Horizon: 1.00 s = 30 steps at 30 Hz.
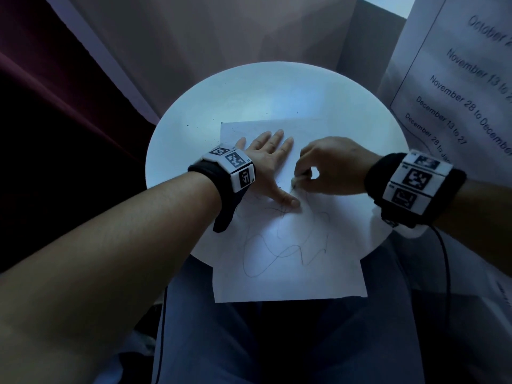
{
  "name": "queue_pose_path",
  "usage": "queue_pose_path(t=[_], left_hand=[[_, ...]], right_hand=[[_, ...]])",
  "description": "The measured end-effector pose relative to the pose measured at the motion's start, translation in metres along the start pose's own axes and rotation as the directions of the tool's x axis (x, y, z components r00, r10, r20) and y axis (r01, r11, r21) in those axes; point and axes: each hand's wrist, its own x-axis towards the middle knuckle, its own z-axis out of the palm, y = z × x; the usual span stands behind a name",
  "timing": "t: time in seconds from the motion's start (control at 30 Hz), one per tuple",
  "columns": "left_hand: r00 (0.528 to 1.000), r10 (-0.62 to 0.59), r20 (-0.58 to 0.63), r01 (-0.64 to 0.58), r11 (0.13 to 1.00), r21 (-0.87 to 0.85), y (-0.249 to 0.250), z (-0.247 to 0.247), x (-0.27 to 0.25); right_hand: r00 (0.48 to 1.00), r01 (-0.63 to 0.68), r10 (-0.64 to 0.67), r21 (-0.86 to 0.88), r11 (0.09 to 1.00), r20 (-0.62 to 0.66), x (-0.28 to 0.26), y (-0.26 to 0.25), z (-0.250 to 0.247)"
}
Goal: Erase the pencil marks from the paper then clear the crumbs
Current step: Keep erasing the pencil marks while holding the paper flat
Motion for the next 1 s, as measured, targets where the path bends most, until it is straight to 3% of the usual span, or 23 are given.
queue_pose_path(t=[0.13, 0.27, 0.43, 0.57, 0.63, 0.73, 0.87, 0.93, 1.0], left_hand=[[1.000, -0.006, 0.003, 0.006, 1.000, -0.012, 0.000, 0.000, 0.000], [1.000, -0.008, 0.010, 0.008, 1.000, -0.003, 0.000, 0.000, 0.000], [1.000, -0.012, 0.007, 0.012, 1.000, -0.017, -0.001, 0.000, 0.001], [1.000, -0.011, 0.007, 0.011, 1.000, -0.017, 0.000, 0.000, 0.000], [1.000, -0.010, -0.001, 0.010, 1.000, -0.016, 0.000, 0.000, -0.001], [1.000, -0.010, -0.001, 0.010, 1.000, -0.019, 0.000, 0.000, -0.001], [1.000, -0.006, 0.002, 0.006, 1.000, -0.013, -0.001, 0.000, -0.001], [1.000, -0.001, 0.003, 0.001, 1.000, -0.011, -0.001, 0.000, 0.000], [1.000, 0.002, 0.000, -0.002, 1.000, -0.010, 0.000, 0.000, 0.000]], right_hand=[[0.986, -0.123, 0.130, 0.076, 0.990, -0.105, 0.004, 0.020, -0.006], [0.999, -0.019, 0.022, 0.119, 0.993, -0.029, -0.008, 0.011, 0.004], [0.983, -0.139, 0.153, 0.133, 0.981, -0.104, 0.002, 0.031, -0.003], [0.999, -0.034, 0.037, 0.115, 0.993, -0.026, -0.005, 0.017, 0.001], [0.997, -0.071, 0.071, 0.119, 0.990, 0.004, -0.002, 0.023, -0.006], [0.987, -0.136, 0.143, 0.102, 0.985, -0.068, 0.003, 0.032, -0.008], [0.999, -0.031, 0.031, 0.085, 0.996, -0.007, -0.006, 0.018, -0.001], [0.999, -0.046, 0.042, 0.128, 0.991, 0.032, -0.006, 0.021, -0.004], [0.995, -0.096, 0.098, 0.153, 0.984, -0.008, -0.002, 0.028, -0.006]])
